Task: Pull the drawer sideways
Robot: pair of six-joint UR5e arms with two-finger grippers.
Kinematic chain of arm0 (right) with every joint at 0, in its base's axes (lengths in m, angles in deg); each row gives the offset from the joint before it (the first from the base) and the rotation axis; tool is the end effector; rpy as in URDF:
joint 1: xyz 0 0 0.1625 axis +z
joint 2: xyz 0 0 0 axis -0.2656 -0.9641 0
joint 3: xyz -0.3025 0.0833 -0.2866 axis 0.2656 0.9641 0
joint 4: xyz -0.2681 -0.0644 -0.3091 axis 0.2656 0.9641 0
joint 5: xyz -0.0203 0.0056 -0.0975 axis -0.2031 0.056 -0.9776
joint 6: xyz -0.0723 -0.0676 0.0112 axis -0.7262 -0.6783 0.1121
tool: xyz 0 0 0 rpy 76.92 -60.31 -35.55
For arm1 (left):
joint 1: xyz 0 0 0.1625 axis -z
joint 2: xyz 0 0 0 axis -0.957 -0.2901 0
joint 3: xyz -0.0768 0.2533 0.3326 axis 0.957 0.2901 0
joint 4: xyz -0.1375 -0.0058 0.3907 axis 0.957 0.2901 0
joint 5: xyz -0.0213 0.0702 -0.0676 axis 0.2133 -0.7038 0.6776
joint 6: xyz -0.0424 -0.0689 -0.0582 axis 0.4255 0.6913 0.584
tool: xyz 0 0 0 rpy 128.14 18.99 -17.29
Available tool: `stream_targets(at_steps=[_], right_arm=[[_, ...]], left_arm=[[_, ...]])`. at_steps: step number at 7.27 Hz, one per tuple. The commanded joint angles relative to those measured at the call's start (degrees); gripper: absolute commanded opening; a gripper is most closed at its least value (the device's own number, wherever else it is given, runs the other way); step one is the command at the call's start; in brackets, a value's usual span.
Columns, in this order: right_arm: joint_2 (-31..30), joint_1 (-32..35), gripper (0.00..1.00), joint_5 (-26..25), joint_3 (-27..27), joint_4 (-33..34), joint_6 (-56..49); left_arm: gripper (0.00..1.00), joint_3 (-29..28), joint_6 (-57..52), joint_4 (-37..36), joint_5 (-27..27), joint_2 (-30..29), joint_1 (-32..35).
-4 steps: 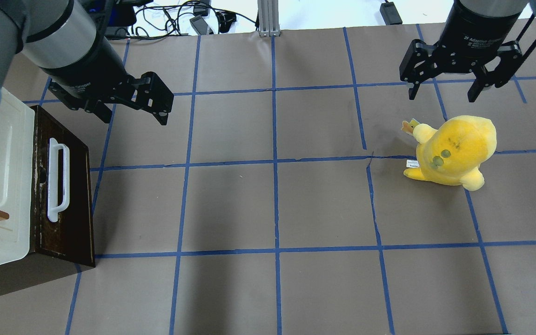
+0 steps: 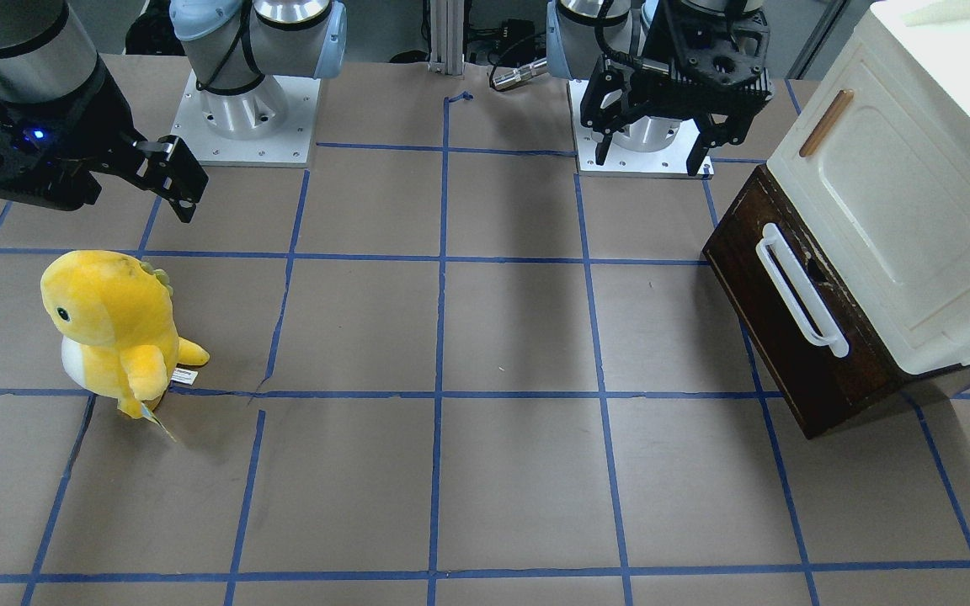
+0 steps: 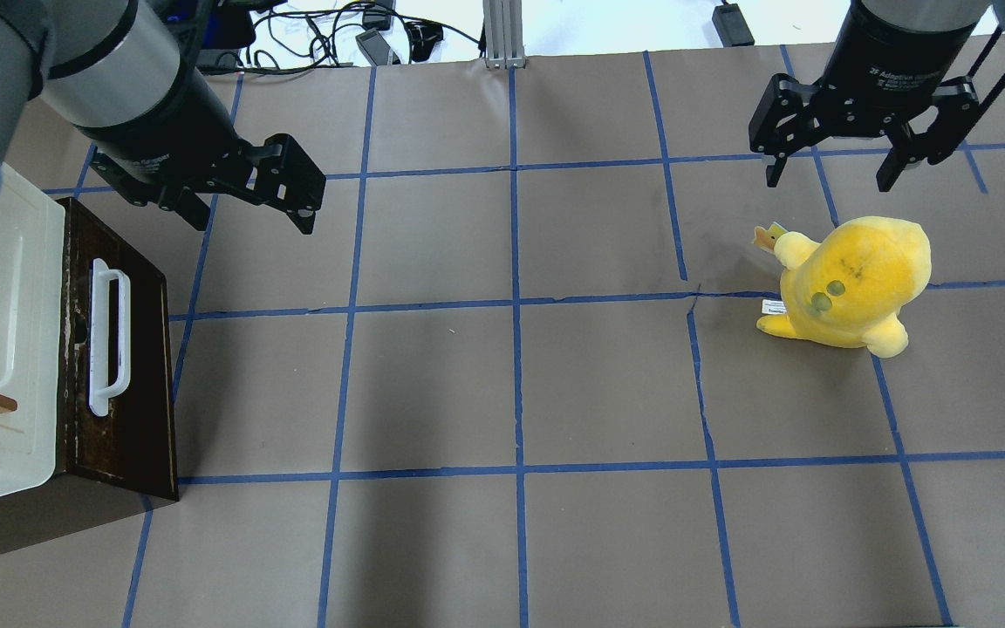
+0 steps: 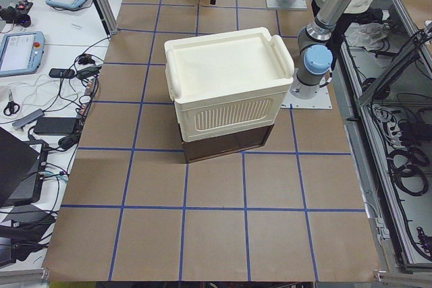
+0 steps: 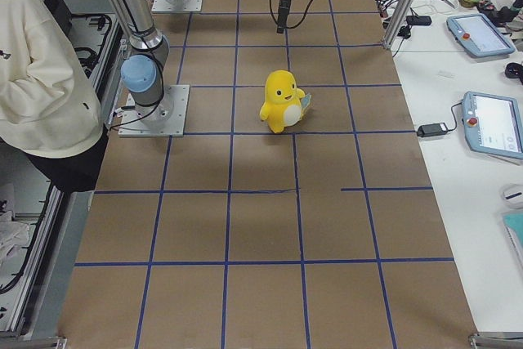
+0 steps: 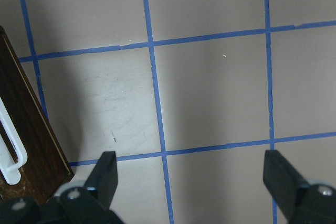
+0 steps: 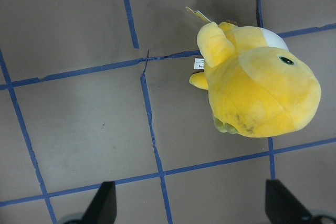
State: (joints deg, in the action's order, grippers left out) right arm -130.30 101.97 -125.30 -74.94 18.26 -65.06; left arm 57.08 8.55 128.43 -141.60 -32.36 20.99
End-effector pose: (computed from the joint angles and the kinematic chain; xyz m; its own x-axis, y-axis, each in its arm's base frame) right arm 0.0977 -0.5060 0.5036 -0.9845 0.1636 0.0627 0.1677 0.9835 0.0673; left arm -0.1672 -0.4416 0.5323 -0.9954 0.0946 0.0150 0.0931 0.9921 -0.0838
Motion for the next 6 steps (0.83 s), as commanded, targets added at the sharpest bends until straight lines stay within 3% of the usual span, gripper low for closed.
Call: stream_targets(at_steps=[1, 6], right_arm=[[0.00, 0.00, 1.00, 0.00, 0.00, 0.00, 0.00], [0.00, 0.00, 1.00, 0.00, 0.00, 0.00, 0.00]], left_arm=[[1.00, 0.30, 0.00, 0.09, -0.09, -0.09, 0.00], [1.00, 3.64, 3.77, -0.44, -4.82, -5.87, 1.92]])
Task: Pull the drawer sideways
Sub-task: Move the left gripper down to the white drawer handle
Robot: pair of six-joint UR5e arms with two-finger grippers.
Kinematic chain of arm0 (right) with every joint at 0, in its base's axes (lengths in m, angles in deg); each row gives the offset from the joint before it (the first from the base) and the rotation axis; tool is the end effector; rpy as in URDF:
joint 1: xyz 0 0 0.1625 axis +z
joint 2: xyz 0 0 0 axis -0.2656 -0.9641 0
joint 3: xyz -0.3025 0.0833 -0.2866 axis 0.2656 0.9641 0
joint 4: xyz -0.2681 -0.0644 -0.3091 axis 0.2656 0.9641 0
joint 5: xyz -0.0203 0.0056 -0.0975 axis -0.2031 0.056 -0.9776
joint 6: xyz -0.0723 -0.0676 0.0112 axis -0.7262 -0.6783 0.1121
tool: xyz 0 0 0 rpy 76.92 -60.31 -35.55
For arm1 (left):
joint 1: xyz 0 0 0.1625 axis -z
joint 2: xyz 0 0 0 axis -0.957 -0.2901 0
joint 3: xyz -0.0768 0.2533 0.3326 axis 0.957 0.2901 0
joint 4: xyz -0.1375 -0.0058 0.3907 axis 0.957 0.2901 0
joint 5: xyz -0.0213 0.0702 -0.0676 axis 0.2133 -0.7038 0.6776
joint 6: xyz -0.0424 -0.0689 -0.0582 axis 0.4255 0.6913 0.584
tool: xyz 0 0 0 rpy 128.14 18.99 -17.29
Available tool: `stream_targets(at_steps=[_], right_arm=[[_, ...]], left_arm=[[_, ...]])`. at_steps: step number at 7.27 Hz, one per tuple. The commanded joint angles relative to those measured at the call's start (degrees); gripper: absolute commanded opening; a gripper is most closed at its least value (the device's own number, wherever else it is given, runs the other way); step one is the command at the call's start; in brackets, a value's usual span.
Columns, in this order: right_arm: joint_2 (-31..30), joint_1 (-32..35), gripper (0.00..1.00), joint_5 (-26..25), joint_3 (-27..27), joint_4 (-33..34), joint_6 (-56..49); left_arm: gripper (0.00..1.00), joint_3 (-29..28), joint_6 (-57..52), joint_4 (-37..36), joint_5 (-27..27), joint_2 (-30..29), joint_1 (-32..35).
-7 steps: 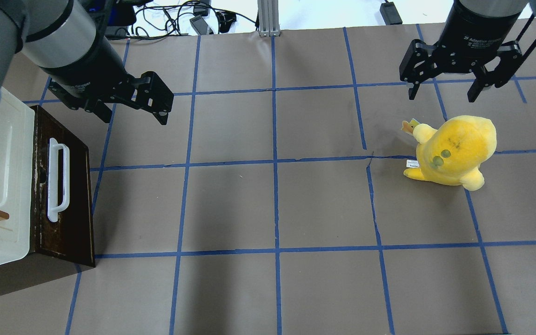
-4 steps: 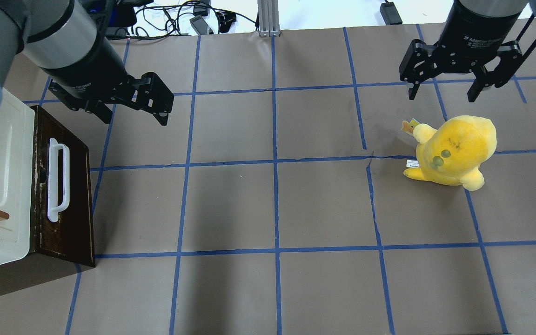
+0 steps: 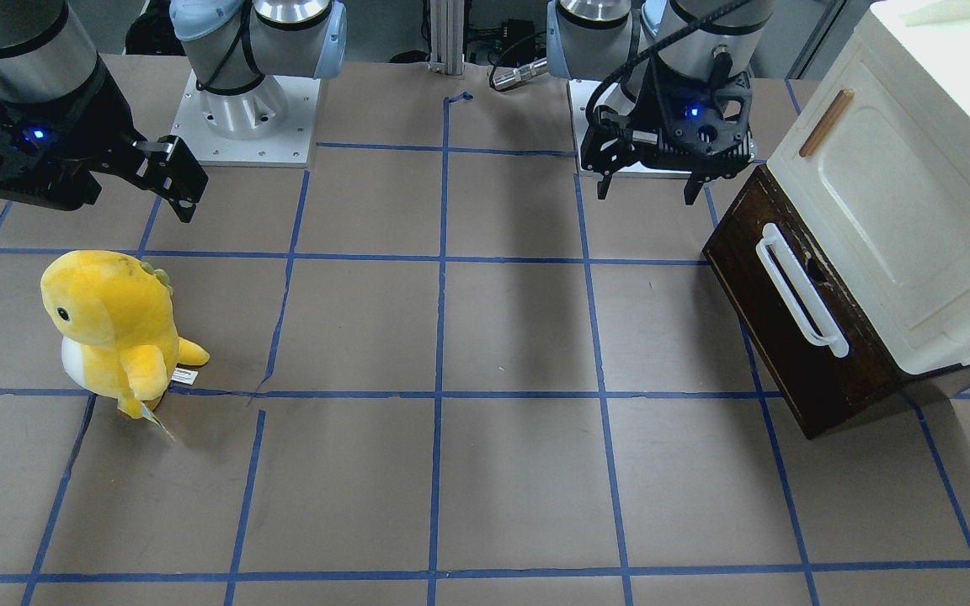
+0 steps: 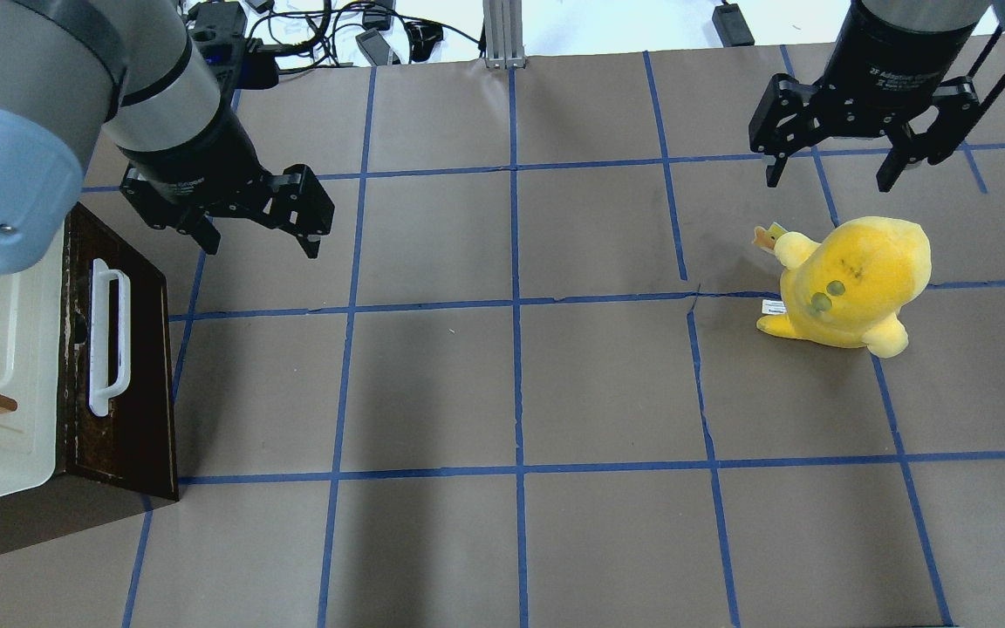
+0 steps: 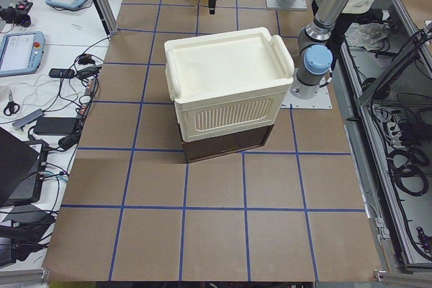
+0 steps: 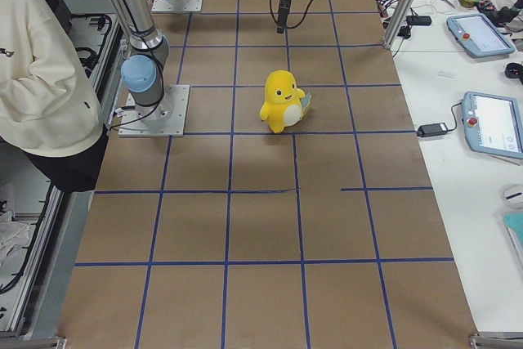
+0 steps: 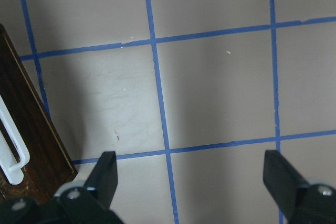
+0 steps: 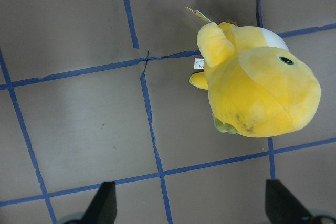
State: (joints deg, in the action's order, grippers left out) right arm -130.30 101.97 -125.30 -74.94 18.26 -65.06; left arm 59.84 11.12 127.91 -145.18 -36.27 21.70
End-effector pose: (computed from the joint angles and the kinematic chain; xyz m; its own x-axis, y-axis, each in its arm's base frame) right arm 0.0977 -0.5060 0.5036 -0.9845 0.1636 0.0627 0.1677 0.9835 0.0673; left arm -0.1682 -0.4603 0.4779 -0.9970 0.0619 -0.0462 0.0609 0.9979 0.0227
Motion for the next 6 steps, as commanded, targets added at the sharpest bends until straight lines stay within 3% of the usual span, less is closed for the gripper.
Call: stream_targets(at_steps=[1, 3, 6], right_arm=[[0.00, 0.00, 1.00, 0.00, 0.00, 0.00, 0.00], [0.00, 0.00, 1.00, 0.00, 0.00, 0.00, 0.00], [0.00, 0.00, 1.00, 0.00, 0.00, -0.09, 0.00]], left_arm=[[1.00, 0.98, 2.43, 0.08, -10.04, -4.24, 5.49], [1.00, 2.20, 3.83, 0.61, -22.74, -9.42, 10.00], [1.00, 10.10, 12.60, 2.88, -46.26, -14.97, 11.16]])
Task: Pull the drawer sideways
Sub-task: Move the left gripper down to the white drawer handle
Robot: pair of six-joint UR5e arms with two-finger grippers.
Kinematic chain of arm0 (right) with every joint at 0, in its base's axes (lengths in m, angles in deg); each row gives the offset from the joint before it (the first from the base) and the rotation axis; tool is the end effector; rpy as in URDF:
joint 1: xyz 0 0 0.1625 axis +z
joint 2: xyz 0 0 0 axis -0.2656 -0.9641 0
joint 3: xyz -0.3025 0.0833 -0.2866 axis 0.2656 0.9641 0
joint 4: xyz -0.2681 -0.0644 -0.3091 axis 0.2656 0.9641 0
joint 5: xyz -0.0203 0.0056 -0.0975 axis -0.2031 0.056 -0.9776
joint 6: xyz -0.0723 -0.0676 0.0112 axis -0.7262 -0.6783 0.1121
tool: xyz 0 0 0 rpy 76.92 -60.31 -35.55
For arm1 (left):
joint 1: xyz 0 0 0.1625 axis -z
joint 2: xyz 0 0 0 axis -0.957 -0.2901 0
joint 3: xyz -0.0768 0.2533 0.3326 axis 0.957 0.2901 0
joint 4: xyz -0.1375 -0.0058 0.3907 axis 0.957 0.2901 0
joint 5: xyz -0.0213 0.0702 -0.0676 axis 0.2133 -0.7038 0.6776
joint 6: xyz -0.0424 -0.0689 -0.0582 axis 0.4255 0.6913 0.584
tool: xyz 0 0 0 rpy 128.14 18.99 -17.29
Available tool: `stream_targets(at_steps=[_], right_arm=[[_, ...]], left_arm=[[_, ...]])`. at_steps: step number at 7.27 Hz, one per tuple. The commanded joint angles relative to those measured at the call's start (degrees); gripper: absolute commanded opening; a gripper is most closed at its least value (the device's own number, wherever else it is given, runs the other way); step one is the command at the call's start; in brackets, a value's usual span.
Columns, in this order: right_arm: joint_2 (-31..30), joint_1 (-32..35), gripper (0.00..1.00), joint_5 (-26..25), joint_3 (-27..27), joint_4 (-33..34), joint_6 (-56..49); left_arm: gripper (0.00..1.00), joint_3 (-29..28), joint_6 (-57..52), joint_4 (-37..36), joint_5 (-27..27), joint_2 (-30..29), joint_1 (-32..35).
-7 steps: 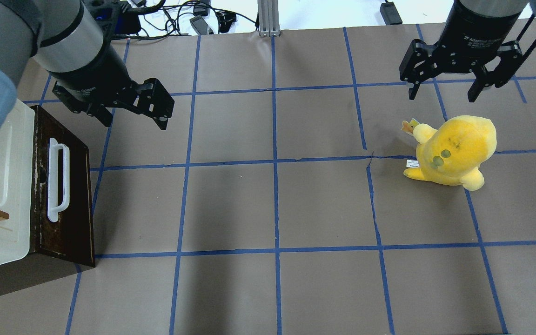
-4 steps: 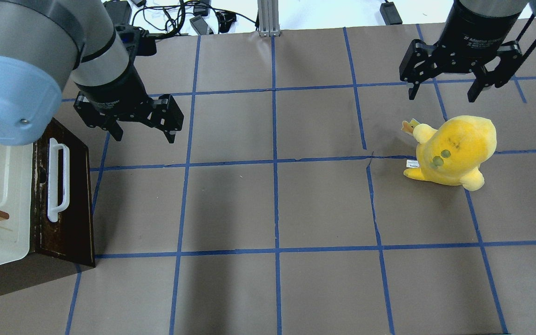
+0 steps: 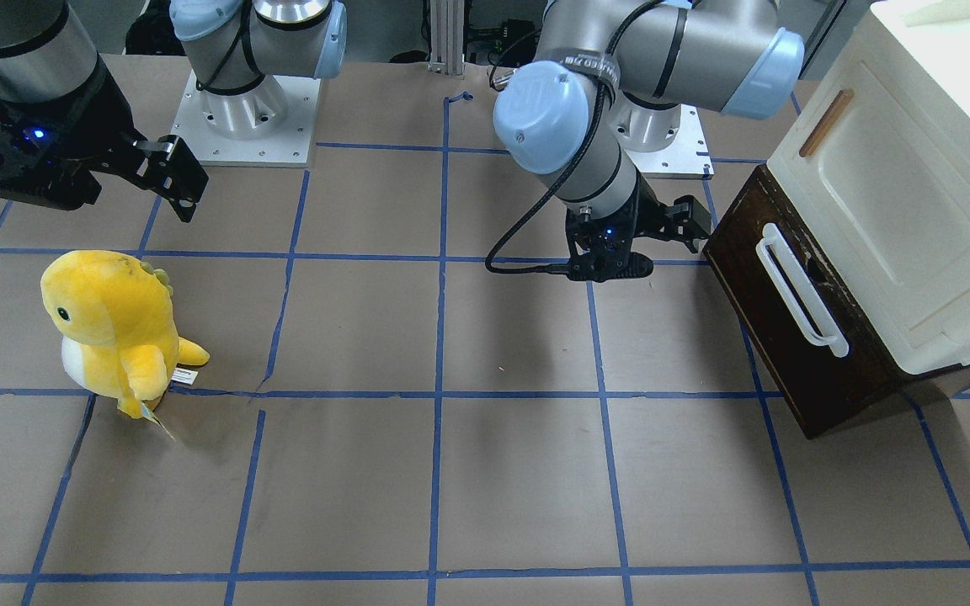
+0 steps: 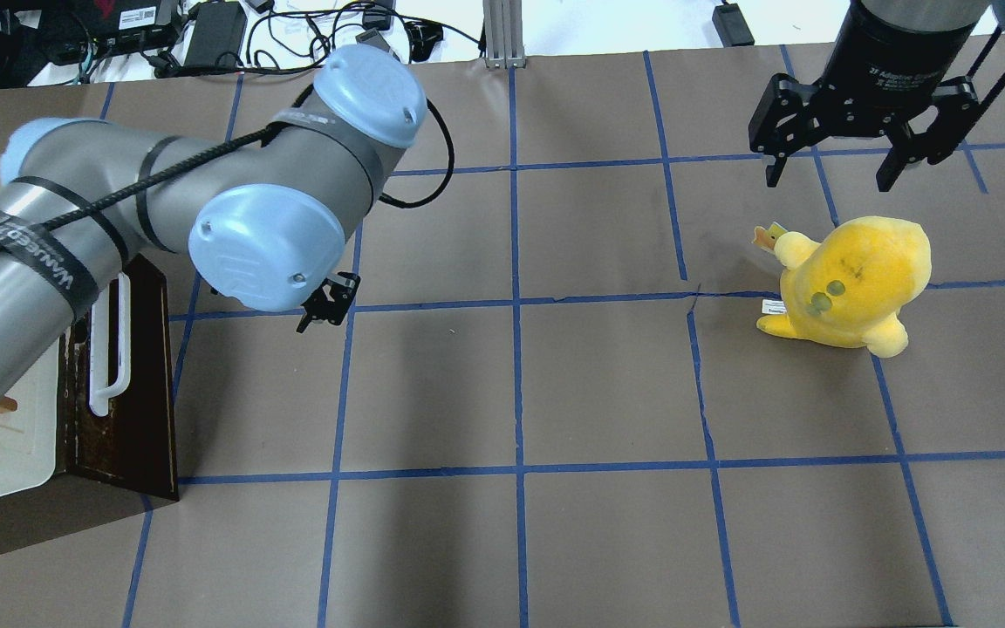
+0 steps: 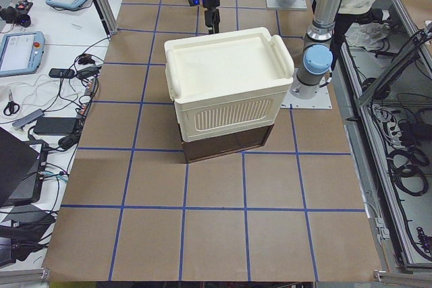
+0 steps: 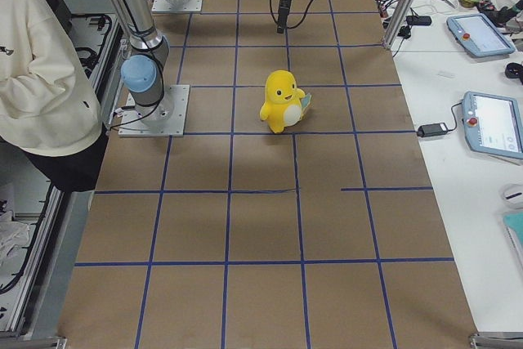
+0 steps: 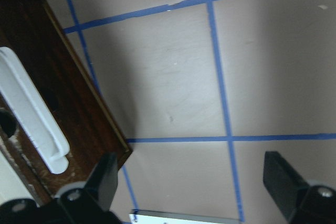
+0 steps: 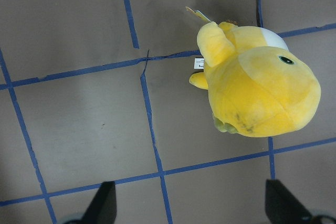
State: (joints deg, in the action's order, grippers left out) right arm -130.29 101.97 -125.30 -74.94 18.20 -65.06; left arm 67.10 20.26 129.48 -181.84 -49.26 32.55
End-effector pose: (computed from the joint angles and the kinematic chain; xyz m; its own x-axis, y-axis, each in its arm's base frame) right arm 0.0977 -0.5060 0.5034 -0.9845 0.1635 0.0628 0.1677 0.9835 0.0685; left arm -0.2044 -0.4681 0.3272 -0.7118 0.2807 -0.6438 0.1210 0.9520 0.2813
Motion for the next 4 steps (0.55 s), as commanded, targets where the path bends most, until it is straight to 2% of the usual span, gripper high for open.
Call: stream_targets(at_steps=[1, 4], right_arm=[[-0.01, 0.00, 1.00, 0.00, 0.00, 0.05, 0.00], [-0.01, 0.00, 1.00, 0.00, 0.00, 0.05, 0.00]], left_arm=[[1.00, 3.55, 4.89, 3.41, -11.77, -3.82, 0.22], [1.00, 3.82, 12.79, 14.38, -18.71, -7.26, -5.21]])
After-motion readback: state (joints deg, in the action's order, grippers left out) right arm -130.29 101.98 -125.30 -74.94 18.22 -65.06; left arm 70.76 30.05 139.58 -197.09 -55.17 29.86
